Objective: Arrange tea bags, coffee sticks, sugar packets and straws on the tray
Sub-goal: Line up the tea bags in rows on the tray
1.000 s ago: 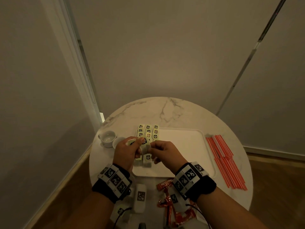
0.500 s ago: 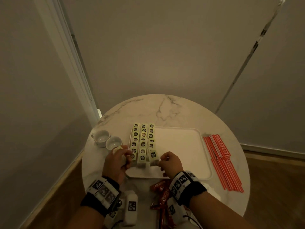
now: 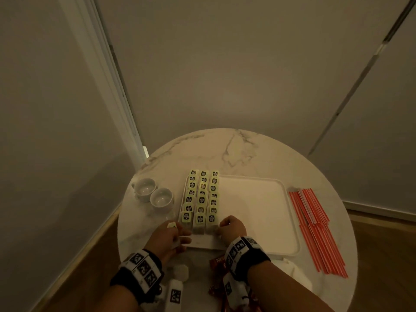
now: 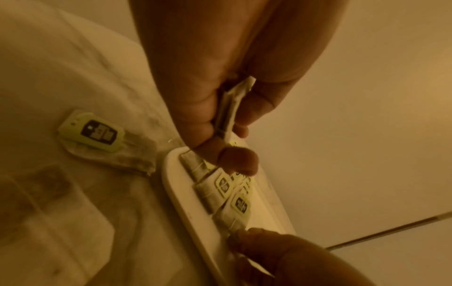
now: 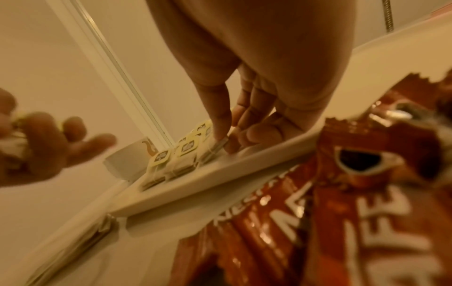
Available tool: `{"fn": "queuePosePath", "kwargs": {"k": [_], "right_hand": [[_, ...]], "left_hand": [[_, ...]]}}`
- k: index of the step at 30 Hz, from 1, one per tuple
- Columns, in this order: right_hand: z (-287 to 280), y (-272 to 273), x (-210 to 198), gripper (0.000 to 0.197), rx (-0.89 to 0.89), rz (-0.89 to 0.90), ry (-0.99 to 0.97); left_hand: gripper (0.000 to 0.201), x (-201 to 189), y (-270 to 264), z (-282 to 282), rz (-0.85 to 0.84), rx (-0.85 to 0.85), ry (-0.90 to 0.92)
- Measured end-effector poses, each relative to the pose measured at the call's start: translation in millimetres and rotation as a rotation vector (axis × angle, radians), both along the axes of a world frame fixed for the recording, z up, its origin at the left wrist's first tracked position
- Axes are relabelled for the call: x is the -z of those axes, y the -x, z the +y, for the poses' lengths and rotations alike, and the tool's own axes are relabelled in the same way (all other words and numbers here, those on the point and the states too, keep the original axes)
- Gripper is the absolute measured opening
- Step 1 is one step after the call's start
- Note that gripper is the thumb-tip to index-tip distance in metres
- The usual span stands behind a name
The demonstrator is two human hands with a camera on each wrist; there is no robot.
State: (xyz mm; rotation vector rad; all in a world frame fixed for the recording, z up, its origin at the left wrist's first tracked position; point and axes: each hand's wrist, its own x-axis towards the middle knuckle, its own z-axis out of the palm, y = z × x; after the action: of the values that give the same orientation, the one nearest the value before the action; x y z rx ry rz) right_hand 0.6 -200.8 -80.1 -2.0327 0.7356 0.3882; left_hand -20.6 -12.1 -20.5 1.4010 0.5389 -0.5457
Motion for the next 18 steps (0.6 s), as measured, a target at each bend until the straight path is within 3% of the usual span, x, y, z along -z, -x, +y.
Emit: {"fn": "queuePosePath", "kwargs": {"k": [7, 18], "right_hand": [[0.0, -0.8, 3.7, 0.009, -0.043, 0.023, 0.063], [5.2, 0.8, 2.7, 0.016, -0.129, 0.012, 0.117]], "left_hand": [[0.021, 18.5, -8.8, -24.8, 0.095, 0.067, 0.014], [0.022, 23.4, -11.9, -29.1, 0.065, 0.066, -0.007]]}}
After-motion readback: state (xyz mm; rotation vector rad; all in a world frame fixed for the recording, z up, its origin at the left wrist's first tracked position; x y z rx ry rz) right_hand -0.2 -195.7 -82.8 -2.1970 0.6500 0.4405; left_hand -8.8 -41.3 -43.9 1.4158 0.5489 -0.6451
